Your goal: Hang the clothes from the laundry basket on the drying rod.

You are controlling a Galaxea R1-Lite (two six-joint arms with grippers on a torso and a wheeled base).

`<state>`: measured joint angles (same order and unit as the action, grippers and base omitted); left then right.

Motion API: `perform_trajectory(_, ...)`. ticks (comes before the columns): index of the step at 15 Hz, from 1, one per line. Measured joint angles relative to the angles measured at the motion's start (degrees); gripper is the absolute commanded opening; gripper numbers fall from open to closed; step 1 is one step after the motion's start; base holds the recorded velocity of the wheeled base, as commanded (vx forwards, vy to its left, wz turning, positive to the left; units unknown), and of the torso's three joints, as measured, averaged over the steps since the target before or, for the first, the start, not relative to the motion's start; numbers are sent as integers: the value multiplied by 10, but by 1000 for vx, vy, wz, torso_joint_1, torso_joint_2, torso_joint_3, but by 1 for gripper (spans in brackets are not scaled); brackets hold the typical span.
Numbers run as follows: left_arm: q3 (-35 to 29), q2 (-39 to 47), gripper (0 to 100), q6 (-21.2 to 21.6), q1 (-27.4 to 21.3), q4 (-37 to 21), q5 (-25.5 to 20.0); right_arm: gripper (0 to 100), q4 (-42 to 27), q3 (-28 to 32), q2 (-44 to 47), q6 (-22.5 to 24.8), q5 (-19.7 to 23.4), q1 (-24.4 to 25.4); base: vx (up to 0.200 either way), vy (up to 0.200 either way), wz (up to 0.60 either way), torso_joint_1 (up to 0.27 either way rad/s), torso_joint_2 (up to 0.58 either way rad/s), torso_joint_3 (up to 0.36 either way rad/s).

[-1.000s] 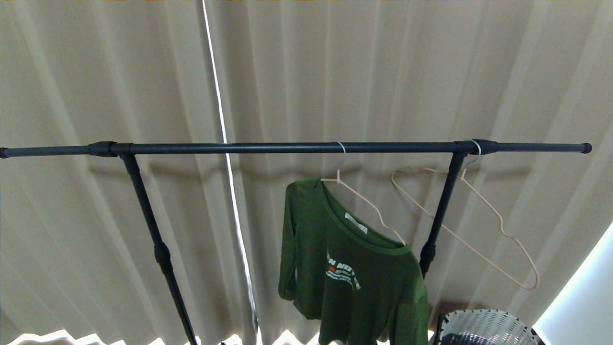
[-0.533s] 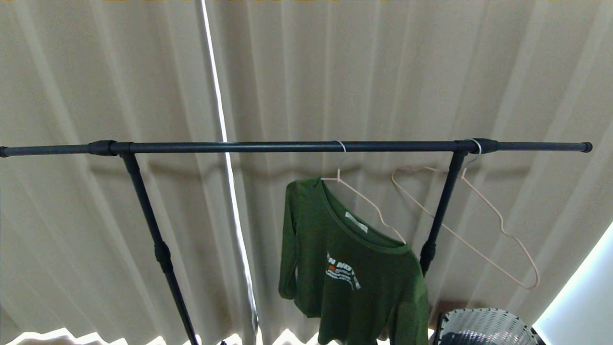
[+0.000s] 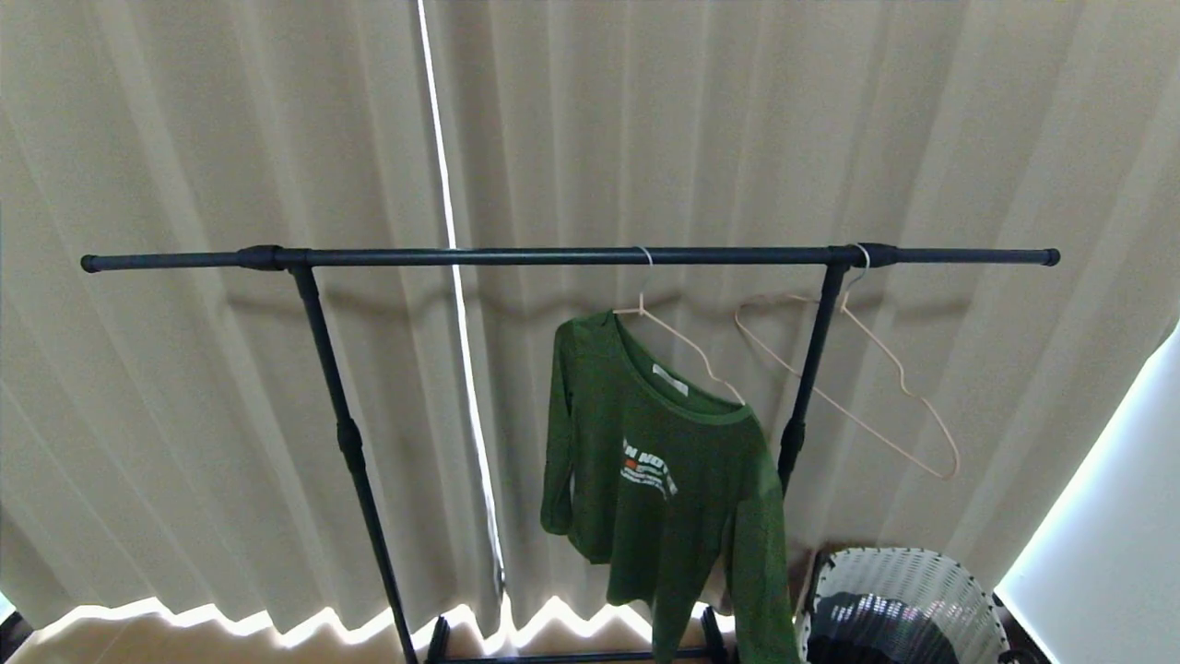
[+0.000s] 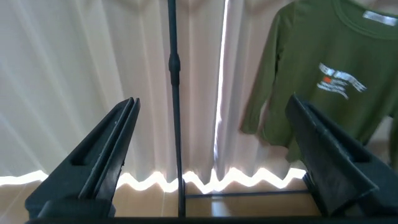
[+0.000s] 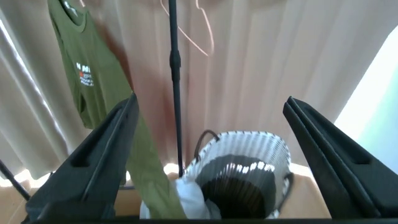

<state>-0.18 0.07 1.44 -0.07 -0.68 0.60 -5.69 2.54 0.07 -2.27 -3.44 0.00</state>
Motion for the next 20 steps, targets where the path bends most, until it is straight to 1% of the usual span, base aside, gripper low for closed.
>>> perform_trajectory(4, 0, 0, 100, 0, 0, 0, 0, 100, 0, 0, 0, -1, 0, 0, -200, 0, 0, 0, 0, 2)
perform_trajectory(11, 0, 0, 100, -9, 0, 0, 0, 100, 0, 0, 0, 0, 0, 0, 0, 0, 0, 0, 0, 0)
perform_trajectory(18, 0, 0, 100, -9, 0, 0, 0, 100, 0, 0, 0, 2, 0, 0, 0, 0, 0, 0, 0, 0)
perform_trajectory(20, 0, 0, 100, -9, 0, 0, 0, 100, 0, 0, 0, 3, 0, 0, 0, 0, 0, -105, 244, 132)
